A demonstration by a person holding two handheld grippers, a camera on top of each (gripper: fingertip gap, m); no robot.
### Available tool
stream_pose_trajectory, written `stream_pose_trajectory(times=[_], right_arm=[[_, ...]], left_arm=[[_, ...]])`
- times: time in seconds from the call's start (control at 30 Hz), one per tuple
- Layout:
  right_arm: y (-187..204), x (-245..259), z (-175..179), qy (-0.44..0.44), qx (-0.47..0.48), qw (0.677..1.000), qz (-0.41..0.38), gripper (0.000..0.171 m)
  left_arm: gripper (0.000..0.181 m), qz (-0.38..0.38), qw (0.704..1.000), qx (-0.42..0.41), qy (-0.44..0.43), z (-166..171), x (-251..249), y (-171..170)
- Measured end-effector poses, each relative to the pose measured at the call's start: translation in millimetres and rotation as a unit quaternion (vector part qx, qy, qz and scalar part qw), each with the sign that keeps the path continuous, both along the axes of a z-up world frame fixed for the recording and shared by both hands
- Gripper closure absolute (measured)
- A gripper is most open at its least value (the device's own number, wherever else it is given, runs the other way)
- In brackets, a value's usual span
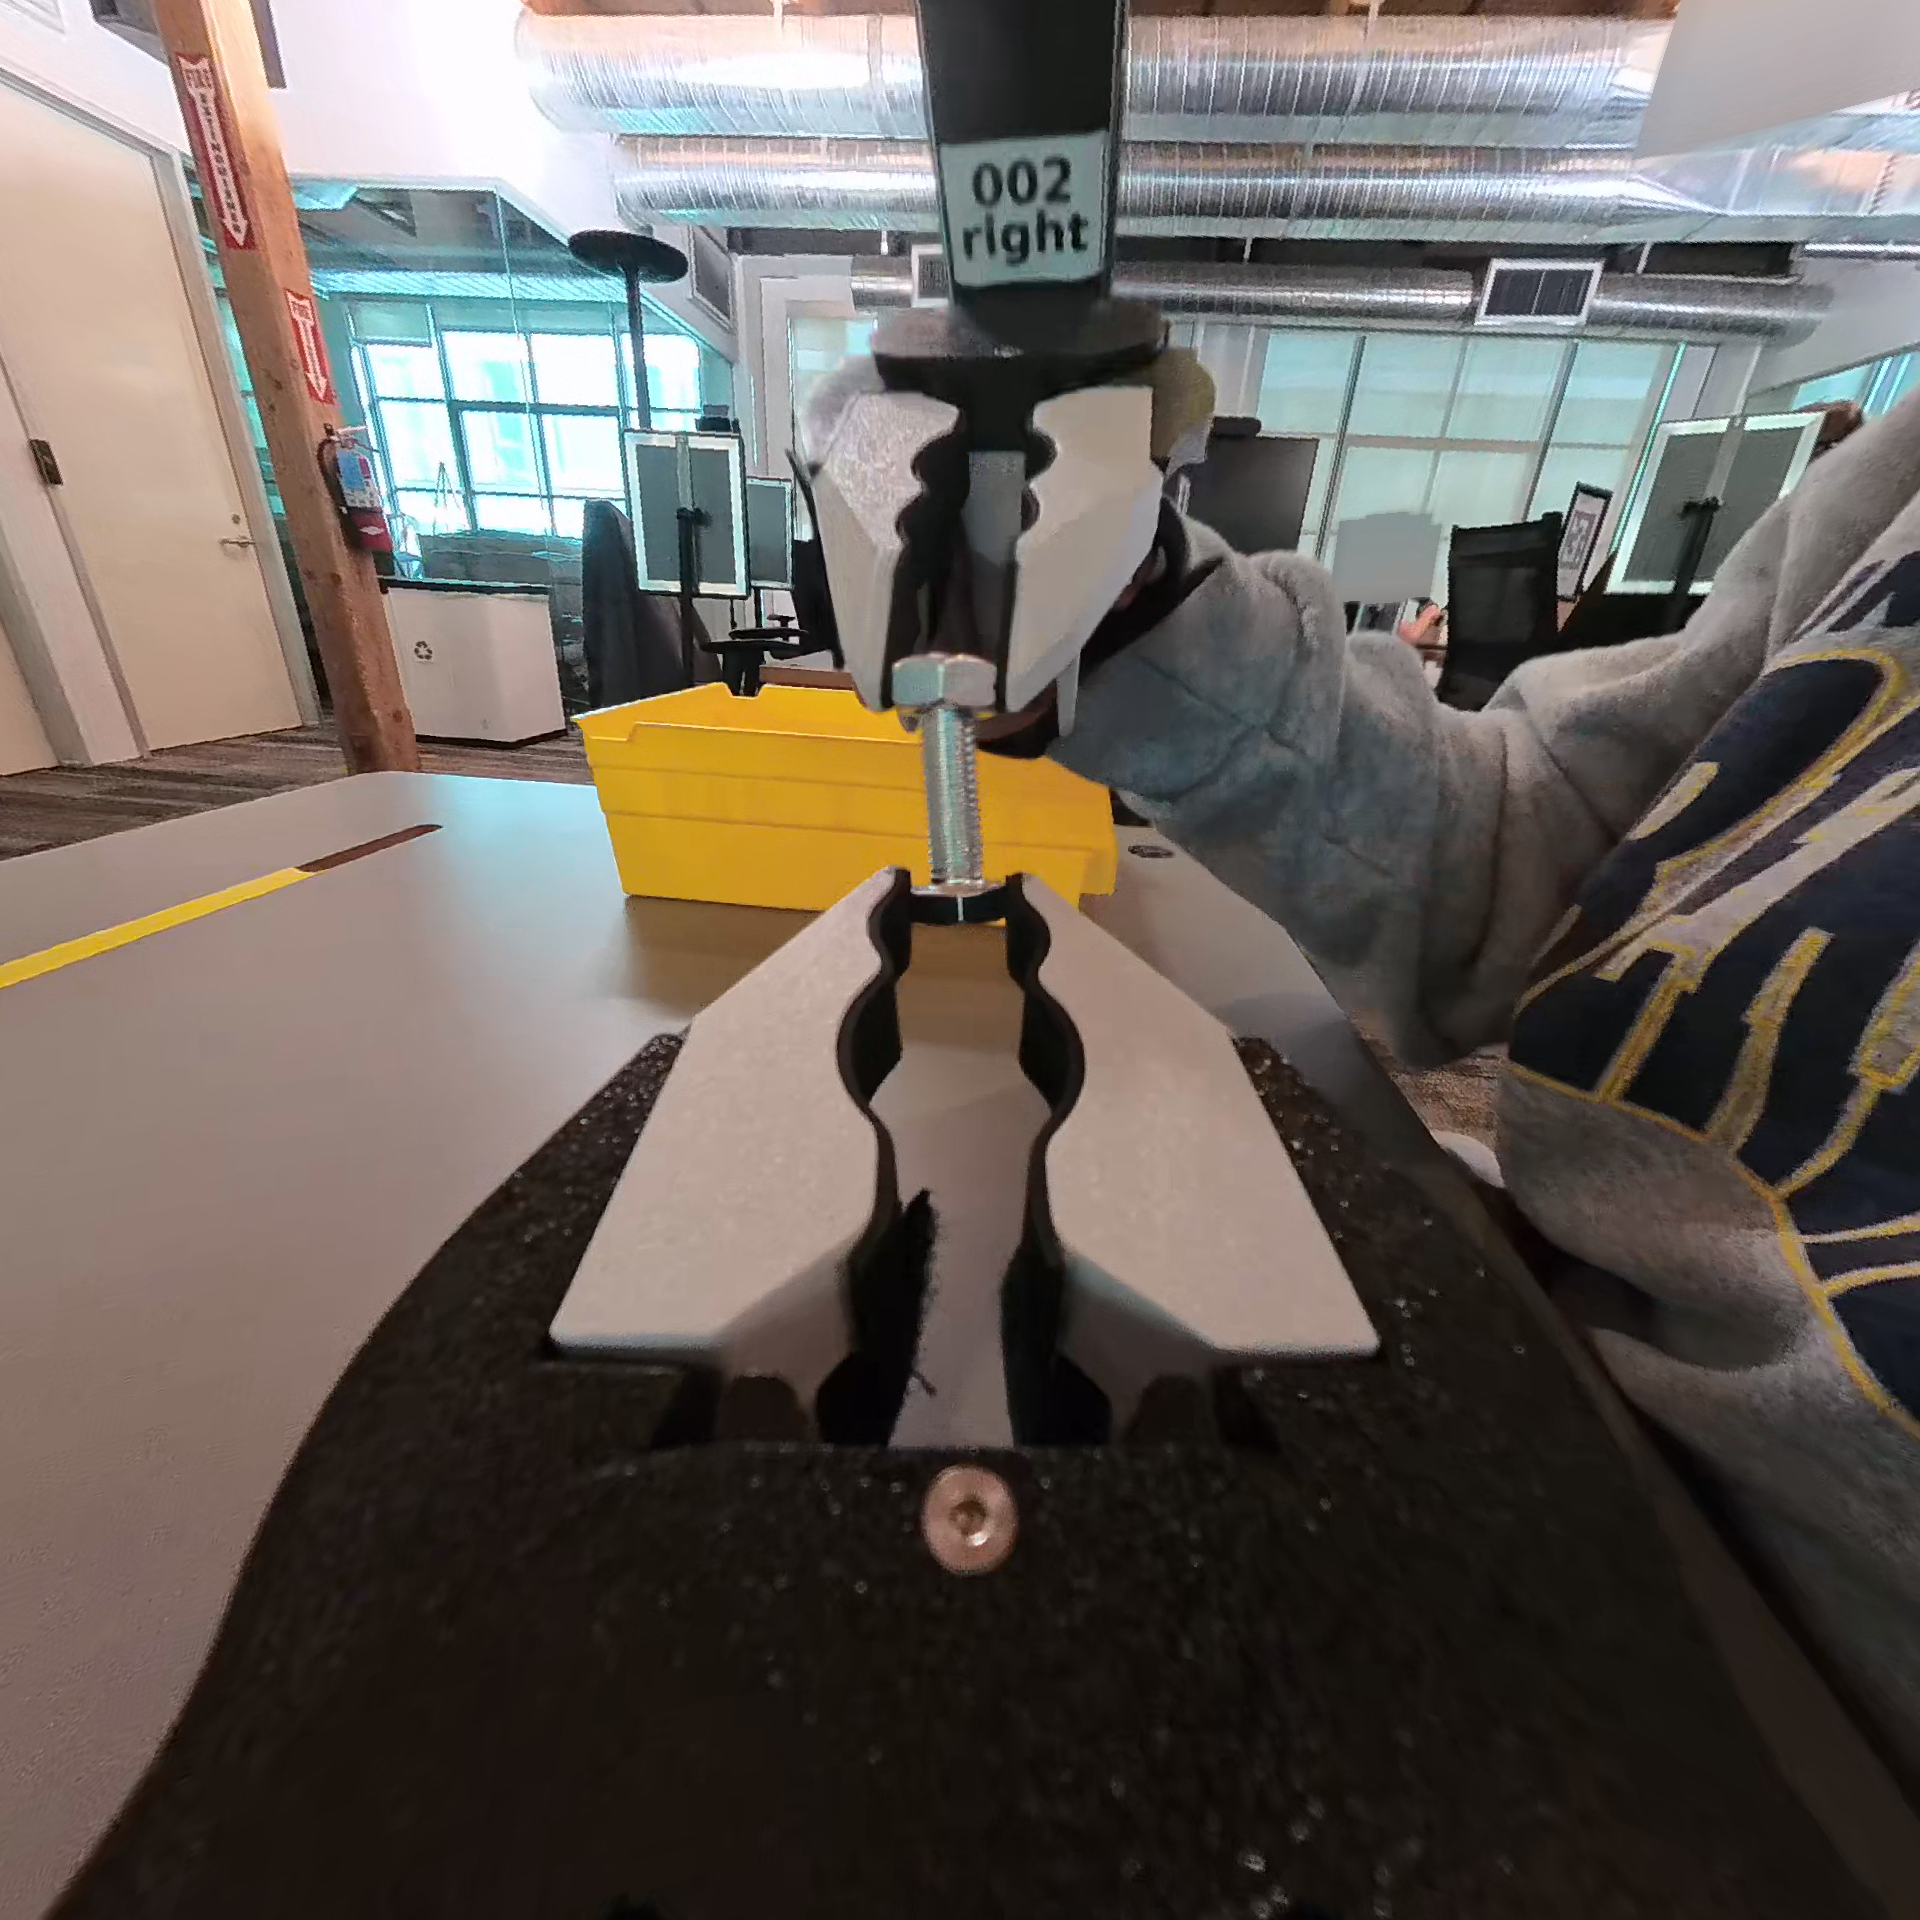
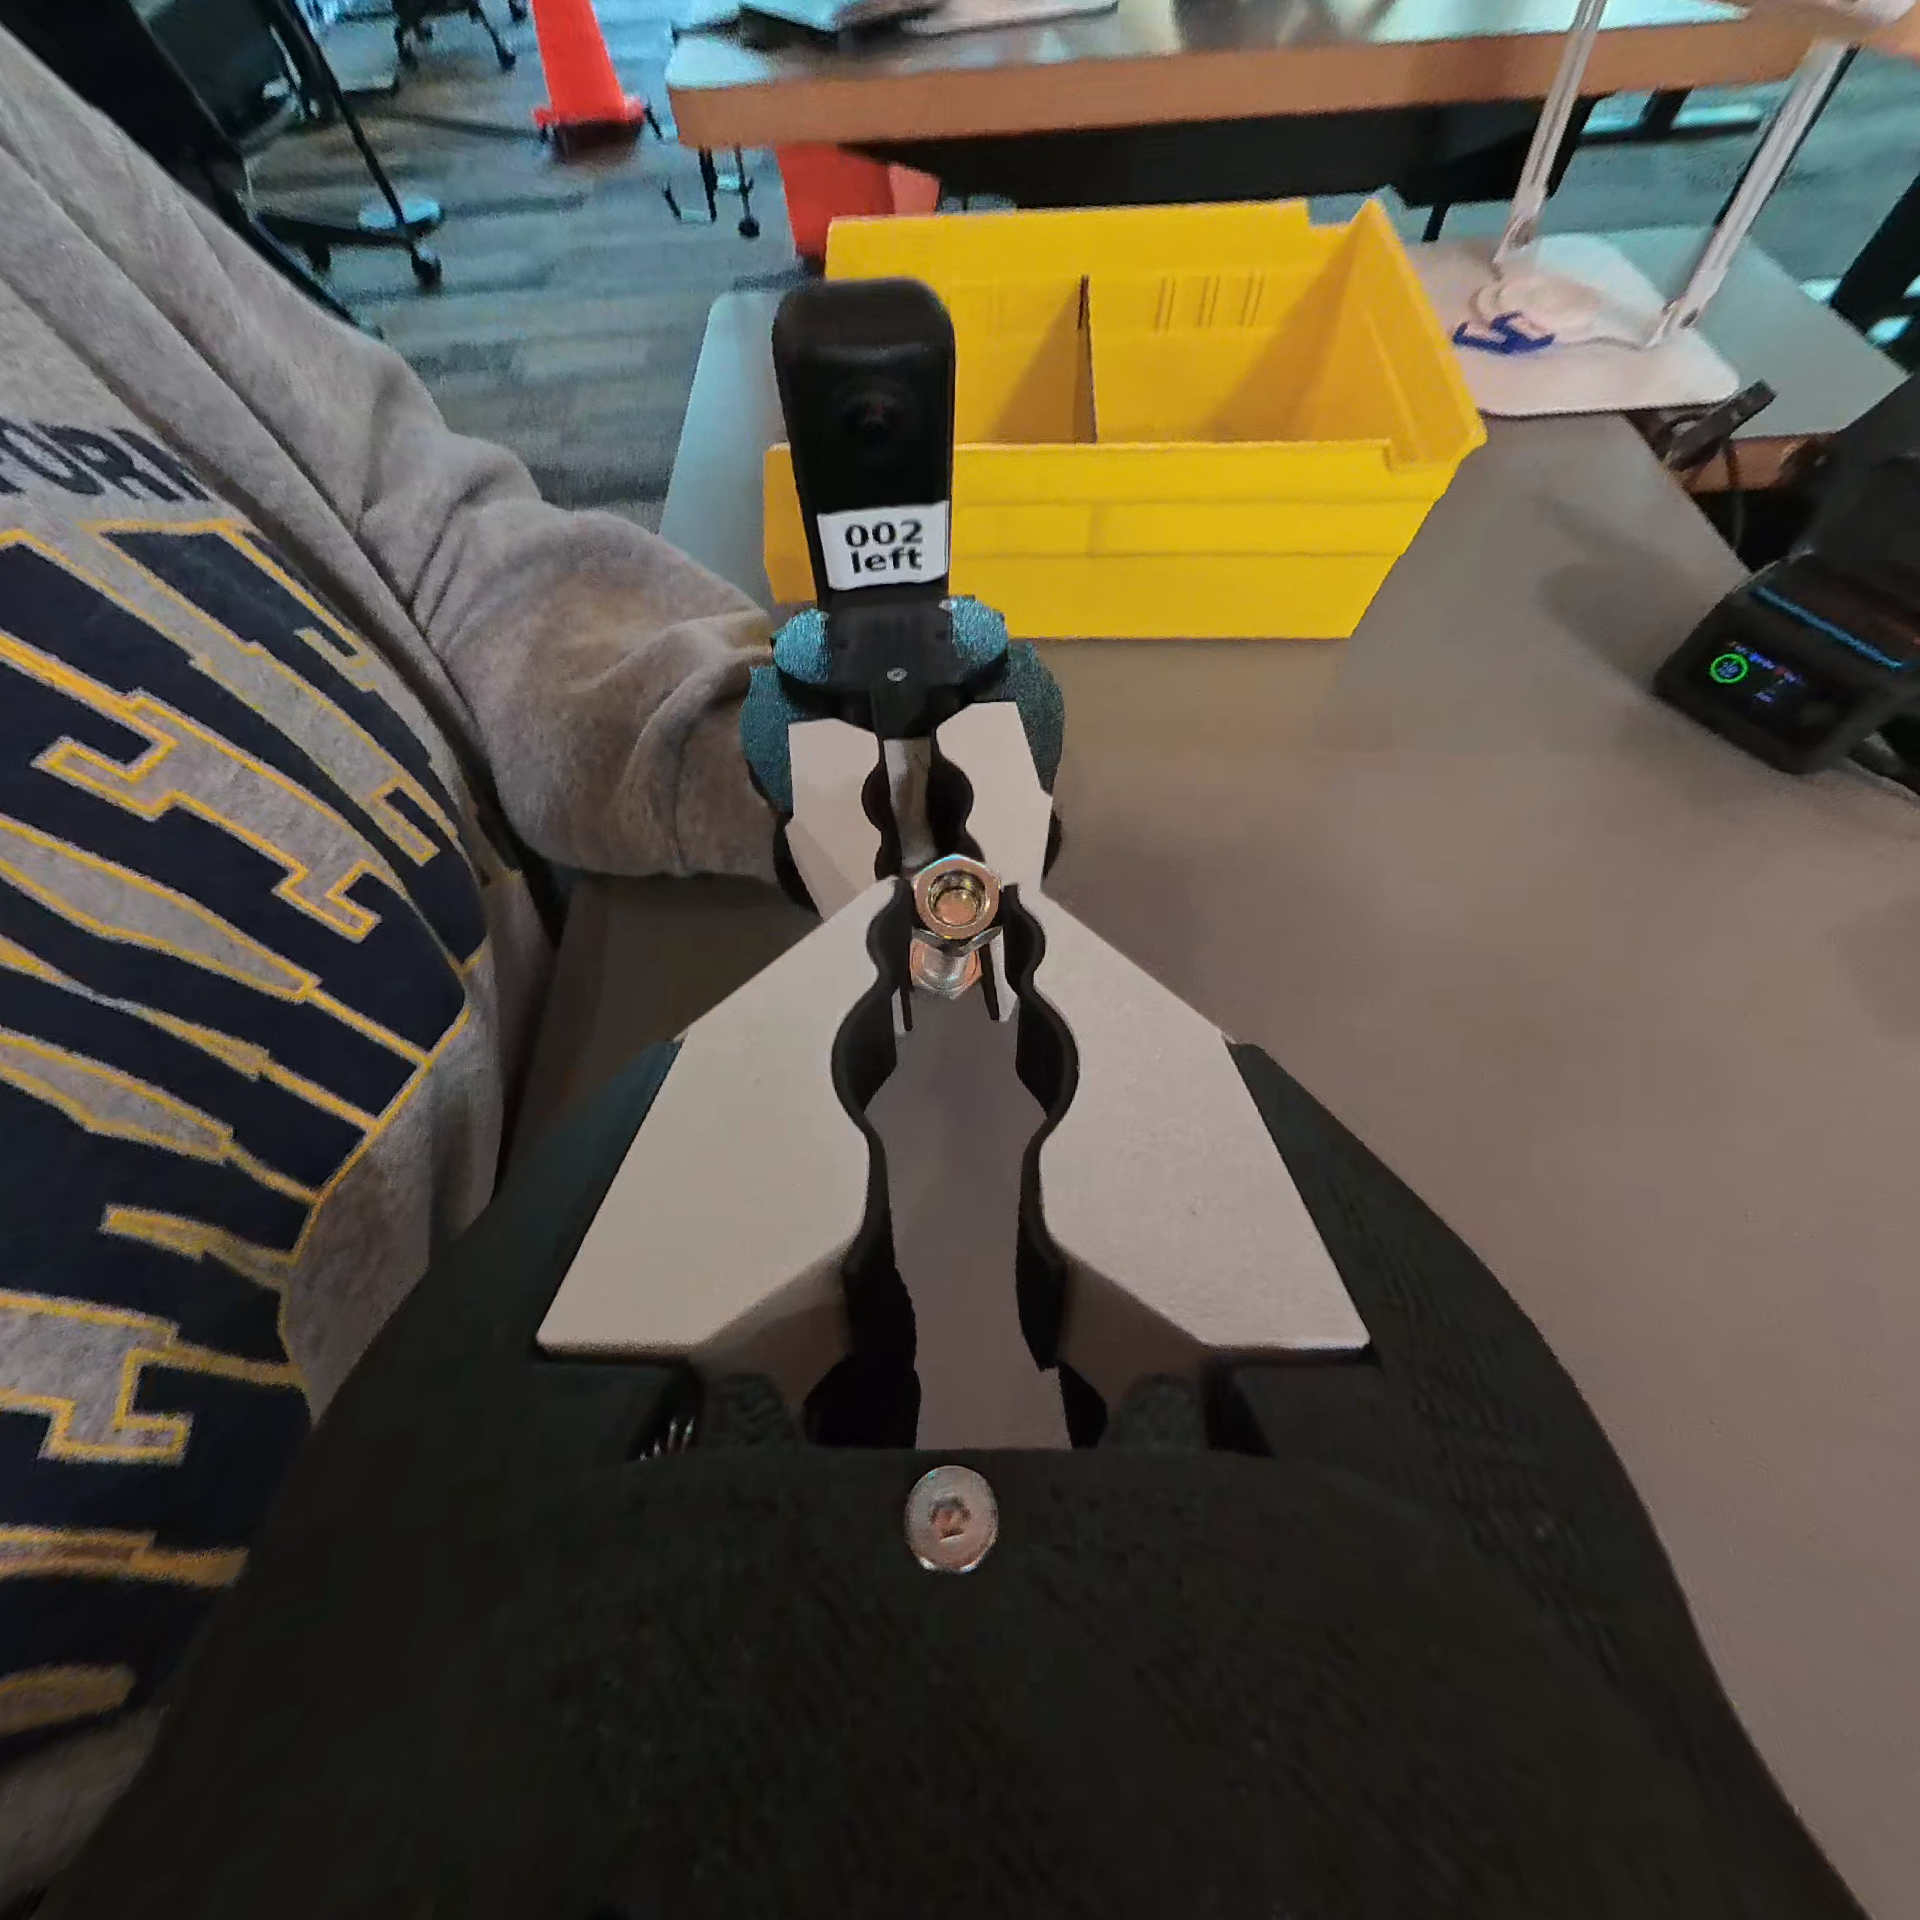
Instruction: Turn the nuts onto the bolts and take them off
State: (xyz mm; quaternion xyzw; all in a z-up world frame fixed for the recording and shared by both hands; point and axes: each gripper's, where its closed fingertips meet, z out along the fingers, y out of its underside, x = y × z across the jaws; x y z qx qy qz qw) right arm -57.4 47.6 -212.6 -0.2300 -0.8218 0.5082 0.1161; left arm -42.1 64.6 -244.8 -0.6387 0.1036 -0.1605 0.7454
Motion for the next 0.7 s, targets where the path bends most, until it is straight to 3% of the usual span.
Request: stream_pose_trajectory(times=[0.33, 0.43, 0.57, 0.7], right_arm=[[-3.5, 10.0, 0.1, -0.037, 0.0, 0.999, 0.033, 0.155], [-2.7, 2.9, 1.0, -0.044, -0.026, 0.998, -0.025, 0.155], [-0.4, -11.3, 1.6, -0.051, -0.075, 0.978, -0.185, 0.155], [1.4, -8.8, 1.4, -0.011, -0.075, 0.967, -0.242, 0.155]], left_arm=[[0.166, -0.043, 0.999, -0.001, -0.007, 0.5, 11.6, -2.8], [0.166, -0.022, 1.0, 0.002, -0.012, 1.4, 5.7, -2.0], [0.166, 0.015, 1.0, 0.0, -0.02, 1.6, -6.1, -0.8], [0.166, 0.019, 1.0, -0.002, -0.006, 0.2, -3.8, 0.2]])
